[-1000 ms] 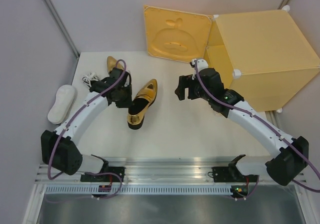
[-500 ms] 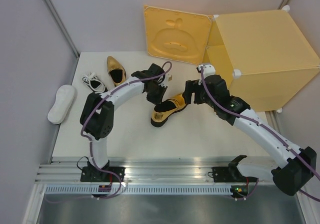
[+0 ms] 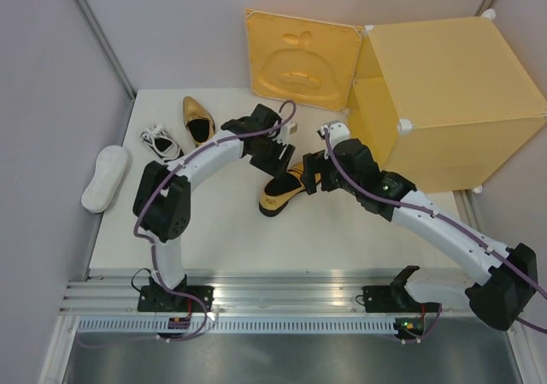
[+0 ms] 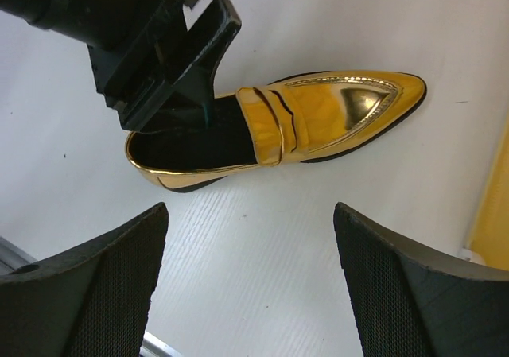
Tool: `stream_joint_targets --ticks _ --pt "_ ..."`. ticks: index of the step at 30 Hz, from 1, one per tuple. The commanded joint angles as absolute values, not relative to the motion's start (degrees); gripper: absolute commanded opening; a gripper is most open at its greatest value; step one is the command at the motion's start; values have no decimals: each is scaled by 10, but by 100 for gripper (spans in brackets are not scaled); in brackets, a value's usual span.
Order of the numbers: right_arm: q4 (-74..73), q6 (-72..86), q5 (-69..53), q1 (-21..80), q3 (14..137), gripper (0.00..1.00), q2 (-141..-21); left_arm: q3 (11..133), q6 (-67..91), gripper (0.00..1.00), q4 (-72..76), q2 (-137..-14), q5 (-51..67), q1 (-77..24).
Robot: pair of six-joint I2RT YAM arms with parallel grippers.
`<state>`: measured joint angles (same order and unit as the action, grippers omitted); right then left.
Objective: Place and organize the shoes in the shoe cabinet
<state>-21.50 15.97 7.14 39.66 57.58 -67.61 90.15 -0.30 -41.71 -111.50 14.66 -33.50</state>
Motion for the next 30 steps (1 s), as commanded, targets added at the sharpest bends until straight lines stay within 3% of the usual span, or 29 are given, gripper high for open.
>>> stream_joint_targets --ticks 1,8,17,21,30 --pt "-214 146 67 420 609 89 -688 903 17 71 -392 -1018 116 -334" --pt "-232 135 67 475 664 87 -733 856 123 99 -381 -883 12 -266" --pt "-285 150 90 548 772 81 -867 683 189 100 -383 -645 -103 -138" --pt "-332 150 98 562 828 80 -932 624 185 100 -405 -519 -149 -131" --pt "-356 124 101 565 880 72 -1038 575 195 100 -489 -389 -163 -131"
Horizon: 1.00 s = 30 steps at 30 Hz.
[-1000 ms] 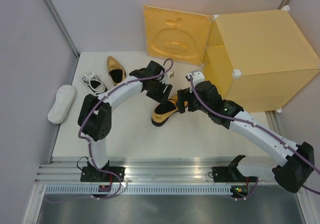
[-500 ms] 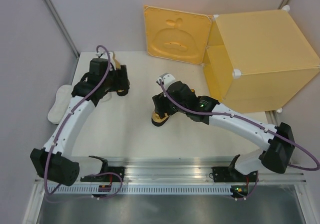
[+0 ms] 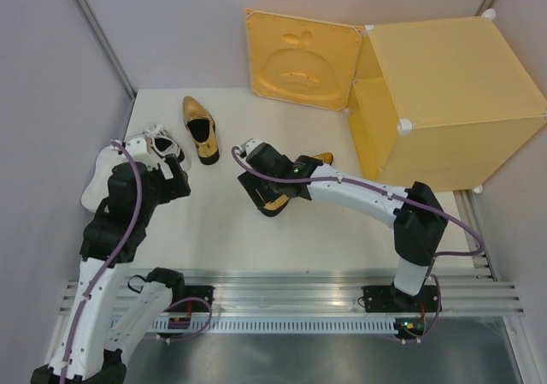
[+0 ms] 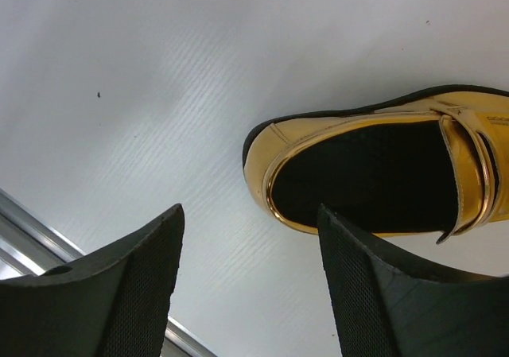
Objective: Place and organize the shoes in the shoe cabinet
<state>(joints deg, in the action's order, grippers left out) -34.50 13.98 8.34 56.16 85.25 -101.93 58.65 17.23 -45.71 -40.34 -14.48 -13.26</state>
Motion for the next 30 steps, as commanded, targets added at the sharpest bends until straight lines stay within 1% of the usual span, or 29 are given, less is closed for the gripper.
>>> stream_joint_targets --ticks 1,6,9,12,13,15,18,19,21,22,24,25,26,30 --pt "-352 120 102 564 884 72 -1045 573 195 100 -497 -377 -163 -131" --pt "-343 105 106 564 895 69 -1095 578 197 100 -512 -366 -159 -131" --pt "-338 102 98 564 895 65 -1111 578 199 100 -517 -360 -153 -131" --pt "-337 98 81 564 896 58 -1121 577 200 100 -522 -352 -149 -131" --pt "-336 91 78 564 896 55 -1127 577 200 100 -525 -351 -149 -131" --pt "-339 87 71 564 899 51 -1131 578 200 100 -526 -346 -151 -131" --pt "-350 77 69 564 911 37 -1135 582 198 100 -526 -345 -145 -131" --pt "-354 75 73 564 921 28 -1135 583 197 100 -526 -346 -145 -131" --pt "-369 66 75 564 933 20 -1130 584 194 100 -526 -349 -142 -131" --pt "-375 61 76 564 951 13 -1129 584 194 100 -526 -350 -142 -131" --pt "-397 47 80 563 970 8 -1122 585 192 100 -526 -353 -139 -131" --pt "-405 41 83 564 994 2 -1120 587 192 100 -526 -358 -138 -131" --pt "-416 36 84 562 1008 1 -1118 588 190 100 -526 -359 -137 -131" --pt "-477 18 72 541 1084 1 -1117 597 184 100 -520 -373 -134 -131"
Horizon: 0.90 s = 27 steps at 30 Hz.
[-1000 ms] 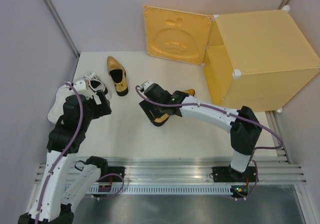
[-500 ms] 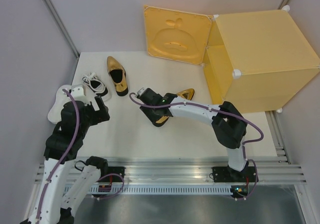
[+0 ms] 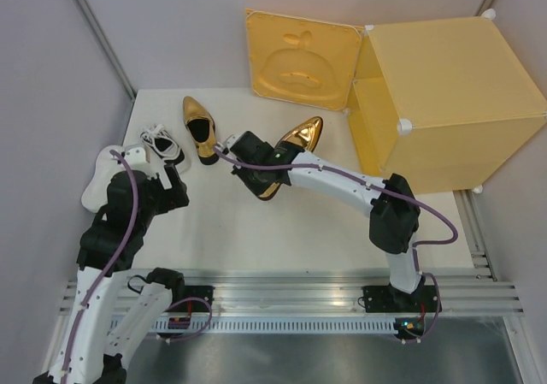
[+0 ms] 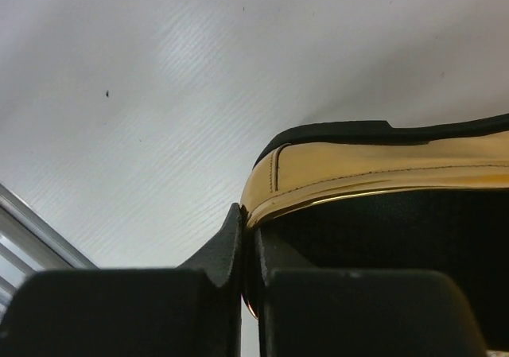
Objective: Place and organize the shoes in the shoe cabinet
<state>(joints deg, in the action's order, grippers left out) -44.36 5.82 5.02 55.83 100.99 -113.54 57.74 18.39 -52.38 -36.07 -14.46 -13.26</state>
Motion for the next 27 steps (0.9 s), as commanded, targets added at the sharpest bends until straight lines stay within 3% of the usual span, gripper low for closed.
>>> stream_joint_targets --ticks 1,10,27 --pt "-484 14 66 534 1112 1 -1117 599 180 100 -518 -377 -129 -131" --pt "-531 5 3 412 1241 0 -1128 626 176 100 -508 -407 -114 -131" --pt "-481 -33 -34 227 1313 0 -1189 644 172 100 -506 -424 -105 -131"
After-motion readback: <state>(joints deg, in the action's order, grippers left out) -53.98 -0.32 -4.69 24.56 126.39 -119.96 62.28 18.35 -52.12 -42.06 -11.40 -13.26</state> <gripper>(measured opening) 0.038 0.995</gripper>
